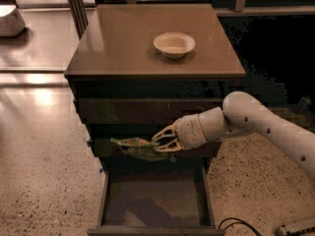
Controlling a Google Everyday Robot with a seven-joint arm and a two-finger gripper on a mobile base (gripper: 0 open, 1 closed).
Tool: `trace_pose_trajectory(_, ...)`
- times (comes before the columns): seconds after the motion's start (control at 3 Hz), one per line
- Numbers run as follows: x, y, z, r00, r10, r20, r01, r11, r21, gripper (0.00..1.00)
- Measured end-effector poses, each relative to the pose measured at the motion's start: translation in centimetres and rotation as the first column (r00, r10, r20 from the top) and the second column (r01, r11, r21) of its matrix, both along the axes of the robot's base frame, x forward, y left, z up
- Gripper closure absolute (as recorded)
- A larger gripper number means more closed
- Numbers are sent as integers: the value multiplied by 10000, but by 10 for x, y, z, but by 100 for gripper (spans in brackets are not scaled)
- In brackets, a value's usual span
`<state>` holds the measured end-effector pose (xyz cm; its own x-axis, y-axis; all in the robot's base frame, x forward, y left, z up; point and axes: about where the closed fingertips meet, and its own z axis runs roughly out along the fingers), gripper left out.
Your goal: Place green rice chip bag into bottom drawer
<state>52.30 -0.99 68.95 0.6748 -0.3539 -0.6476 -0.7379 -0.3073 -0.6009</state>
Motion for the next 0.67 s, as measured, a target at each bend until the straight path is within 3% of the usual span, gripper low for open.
trace_pose_trajectory(0.33,9,-7,-48,9995,150,286,-162,9990,417,100)
trace_pose_trajectory(0.67,17,-8,-108,9993,287,222,-305,9962,818,100)
